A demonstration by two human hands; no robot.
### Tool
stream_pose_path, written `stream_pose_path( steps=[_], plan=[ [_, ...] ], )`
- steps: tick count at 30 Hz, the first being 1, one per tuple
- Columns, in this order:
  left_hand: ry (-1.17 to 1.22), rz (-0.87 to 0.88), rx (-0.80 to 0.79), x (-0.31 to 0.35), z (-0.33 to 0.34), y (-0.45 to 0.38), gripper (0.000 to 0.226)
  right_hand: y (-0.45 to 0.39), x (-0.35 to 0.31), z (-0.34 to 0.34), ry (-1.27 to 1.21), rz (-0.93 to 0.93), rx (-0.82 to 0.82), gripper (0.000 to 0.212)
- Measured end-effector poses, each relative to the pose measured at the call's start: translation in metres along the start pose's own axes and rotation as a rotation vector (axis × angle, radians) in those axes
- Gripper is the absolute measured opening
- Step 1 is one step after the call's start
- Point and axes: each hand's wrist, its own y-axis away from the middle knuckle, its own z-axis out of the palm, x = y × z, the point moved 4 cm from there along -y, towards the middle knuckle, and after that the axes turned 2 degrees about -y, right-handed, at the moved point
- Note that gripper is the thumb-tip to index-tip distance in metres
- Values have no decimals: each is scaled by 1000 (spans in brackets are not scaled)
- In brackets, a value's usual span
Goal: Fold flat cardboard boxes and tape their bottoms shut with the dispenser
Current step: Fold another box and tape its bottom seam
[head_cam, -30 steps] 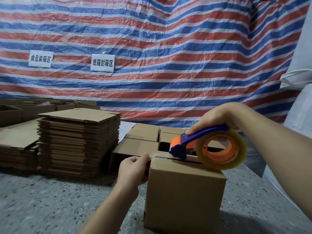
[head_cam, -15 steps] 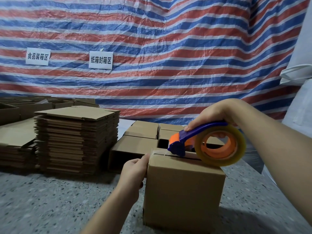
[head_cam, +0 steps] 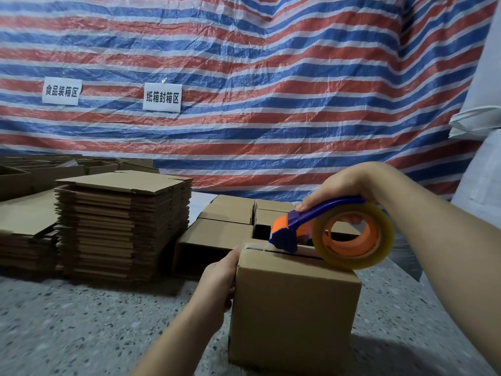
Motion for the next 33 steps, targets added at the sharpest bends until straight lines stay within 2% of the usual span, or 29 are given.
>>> stream_pose_path(
  steps=[5,8,10,11,13,16,18,20,23,28,33],
  plan=[
    [30,-78,-28,-14,-2,-5,57,-1,0,1,1,8,-14,51],
    [-55,95,75,-11,-8,-6,36,-1,0,1,2,15,-20,51],
    [-27,258,179,0,-14,3,21,-1,-1,2,7,16,-30,52],
    [13,332,209,7,-16,10,21,-2,0,2,9,16,-29,54],
    [11,465,222,19,-15,24,27,-3,1,0,2,12,-15,56],
    [-184,579,135,23,-3,42,42,-3,1,0,-12,2,-18,49],
    [-305,587,96,17,4,48,60,-3,0,1,-7,1,-31,42],
    [-381,585,96,10,7,52,79,-3,1,1,-8,3,-26,45],
    [-388,576,109,8,8,54,86,-4,2,1,-10,4,-30,47],
    [-431,586,123,8,7,55,81,-3,1,1,-4,-5,-27,46],
    [-631,672,167,19,7,59,51,-2,1,1,-6,-21,-24,36]
  ],
)
